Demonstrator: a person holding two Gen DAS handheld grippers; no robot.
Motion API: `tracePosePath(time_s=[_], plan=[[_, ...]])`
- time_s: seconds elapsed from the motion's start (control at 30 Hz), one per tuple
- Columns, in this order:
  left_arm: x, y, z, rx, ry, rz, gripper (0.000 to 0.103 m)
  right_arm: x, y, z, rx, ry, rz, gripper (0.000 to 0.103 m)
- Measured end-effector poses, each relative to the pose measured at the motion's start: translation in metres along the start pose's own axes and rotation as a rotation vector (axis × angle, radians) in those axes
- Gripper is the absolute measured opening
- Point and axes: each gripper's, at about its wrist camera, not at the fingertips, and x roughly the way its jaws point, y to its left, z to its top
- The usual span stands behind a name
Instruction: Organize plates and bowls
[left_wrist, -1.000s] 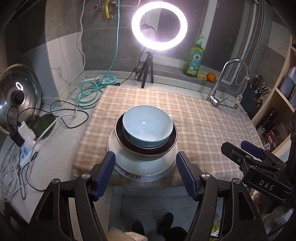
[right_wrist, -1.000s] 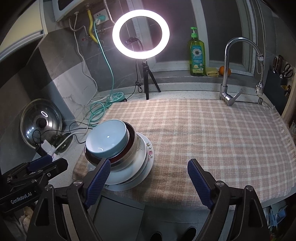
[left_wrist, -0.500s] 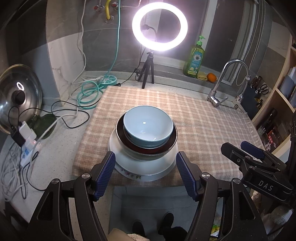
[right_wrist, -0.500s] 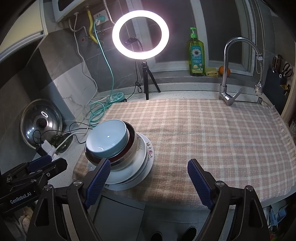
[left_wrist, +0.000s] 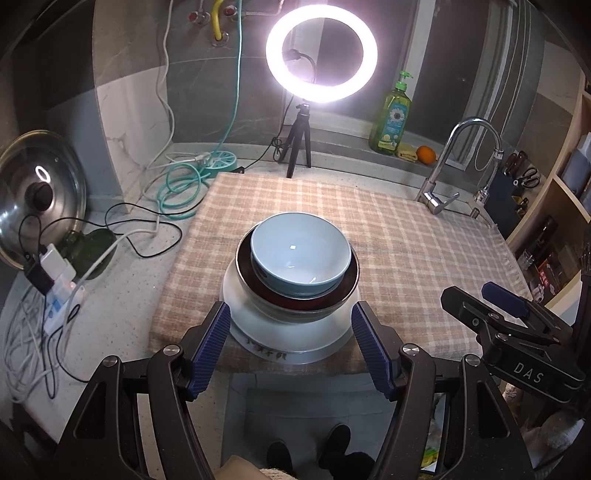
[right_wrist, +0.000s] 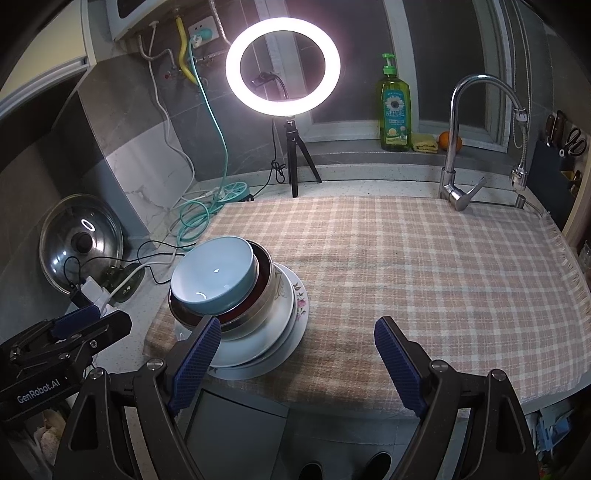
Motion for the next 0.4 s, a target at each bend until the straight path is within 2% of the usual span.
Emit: tracePosePath(time_s=[0.4], plan=[[0.0057, 0.0024, 0.0030, -0.002, 0.007, 0.001, 0.068, 0.0047, -0.0028, 0.0009, 0.005, 0.008, 0.002, 0.083]])
